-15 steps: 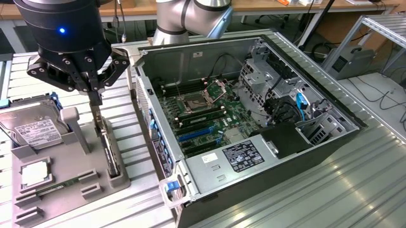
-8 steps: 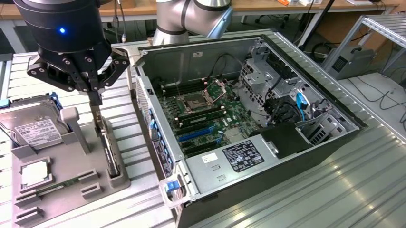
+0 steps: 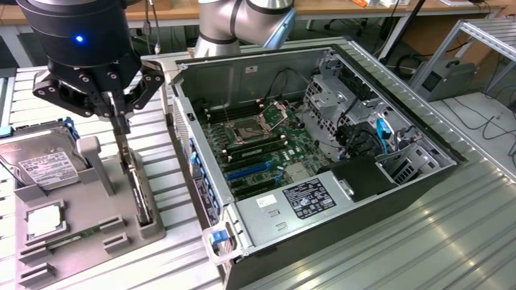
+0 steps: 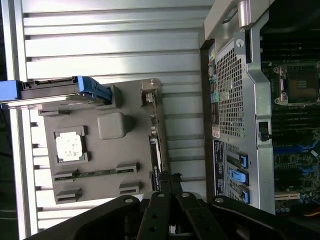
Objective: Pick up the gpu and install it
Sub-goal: 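Pick up the gpu and move the gpu toward the slot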
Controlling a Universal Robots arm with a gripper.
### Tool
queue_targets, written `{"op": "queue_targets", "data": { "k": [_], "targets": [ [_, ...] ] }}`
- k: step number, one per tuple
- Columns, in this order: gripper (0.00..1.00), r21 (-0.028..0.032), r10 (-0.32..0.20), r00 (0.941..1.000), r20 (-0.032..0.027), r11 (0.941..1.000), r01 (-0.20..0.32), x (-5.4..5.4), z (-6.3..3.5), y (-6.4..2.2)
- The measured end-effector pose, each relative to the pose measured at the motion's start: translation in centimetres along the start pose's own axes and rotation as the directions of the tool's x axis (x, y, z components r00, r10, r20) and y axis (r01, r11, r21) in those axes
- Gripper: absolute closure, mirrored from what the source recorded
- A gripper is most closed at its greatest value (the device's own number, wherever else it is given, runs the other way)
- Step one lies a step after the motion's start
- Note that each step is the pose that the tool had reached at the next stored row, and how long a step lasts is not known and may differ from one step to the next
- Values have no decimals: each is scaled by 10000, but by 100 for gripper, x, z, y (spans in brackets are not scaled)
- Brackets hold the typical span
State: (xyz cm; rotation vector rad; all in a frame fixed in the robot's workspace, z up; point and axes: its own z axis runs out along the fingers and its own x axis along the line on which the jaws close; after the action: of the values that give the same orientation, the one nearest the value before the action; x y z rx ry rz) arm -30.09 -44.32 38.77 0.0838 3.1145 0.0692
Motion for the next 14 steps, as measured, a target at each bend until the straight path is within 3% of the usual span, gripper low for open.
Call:
{"op": "queue_targets", "data": {
  "k": [1,4,7,8,12,14],
  "targets": [
    [83,0,0,10000,0,10000,0,0,0,0],
    [64,0,0,10000,0,10000,0,0,0,0],
    [58,1,-3,10000,-1,10000,3,0,1,0],
    [52,-1,-19,10000,0,10000,19,2,6,-1],
    [52,-9,-320,9995,-30,9995,320,16,39,-7],
    [52,-13,-446,9990,-60,9990,446,19,102,-21]
  ]
}}
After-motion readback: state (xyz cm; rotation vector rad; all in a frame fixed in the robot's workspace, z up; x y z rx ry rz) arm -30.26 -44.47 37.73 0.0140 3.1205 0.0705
